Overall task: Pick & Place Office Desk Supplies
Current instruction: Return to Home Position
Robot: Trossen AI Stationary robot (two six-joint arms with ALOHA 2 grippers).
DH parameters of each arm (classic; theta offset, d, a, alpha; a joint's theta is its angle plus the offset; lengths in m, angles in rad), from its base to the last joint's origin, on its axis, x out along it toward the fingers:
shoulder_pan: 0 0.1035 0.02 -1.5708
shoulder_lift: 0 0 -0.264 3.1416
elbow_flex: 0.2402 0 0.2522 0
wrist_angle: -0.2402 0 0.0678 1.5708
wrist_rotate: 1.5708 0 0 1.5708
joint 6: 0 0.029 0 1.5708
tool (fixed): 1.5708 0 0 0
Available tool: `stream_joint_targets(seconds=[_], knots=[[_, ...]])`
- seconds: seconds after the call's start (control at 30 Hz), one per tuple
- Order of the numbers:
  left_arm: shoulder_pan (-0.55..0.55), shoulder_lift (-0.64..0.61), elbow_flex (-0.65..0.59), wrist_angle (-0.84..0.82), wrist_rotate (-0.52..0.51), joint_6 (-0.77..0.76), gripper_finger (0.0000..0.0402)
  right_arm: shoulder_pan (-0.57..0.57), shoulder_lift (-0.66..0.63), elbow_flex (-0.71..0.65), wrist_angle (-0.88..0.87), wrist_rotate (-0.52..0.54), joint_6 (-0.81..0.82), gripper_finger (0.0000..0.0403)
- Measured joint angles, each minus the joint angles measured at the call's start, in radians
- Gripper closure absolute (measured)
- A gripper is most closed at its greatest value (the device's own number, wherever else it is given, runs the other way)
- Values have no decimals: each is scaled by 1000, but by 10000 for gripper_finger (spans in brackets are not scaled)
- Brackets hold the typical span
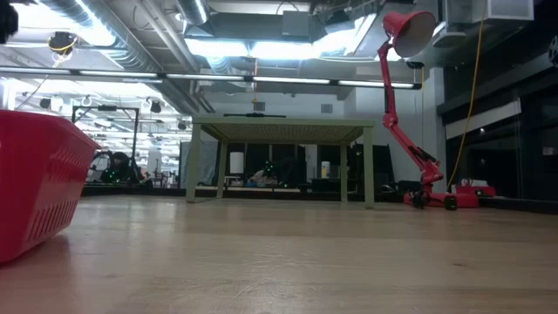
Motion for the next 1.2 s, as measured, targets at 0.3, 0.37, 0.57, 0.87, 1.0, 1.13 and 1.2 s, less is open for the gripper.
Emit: stream_joint_targets(seconds=[0.3,0.37,0.57,0.87,1.0,1.13,1.2], knots=[[109,-203,-286,102,59,-94,253,0,0,0,-19,67,6,178],[149,-224,-321,126,104,-114,253,0,0,-1,-31,109,9,178],[285,-243,-386,90,84,-125,253,0,0,-1,-109,284,16,178],[487,-241,-388,71,43,-12,254,-123,6,-1,-183,286,46,178],[556,-241,-389,80,134,15,254,-276,11,-2,-202,150,65,178],[618,-241,-390,80,185,25,254,-457,12,-2,-156,-130,61,178],[648,-241,-390,80,223,26,254,-545,13,-2,-144,-232,64,178]])
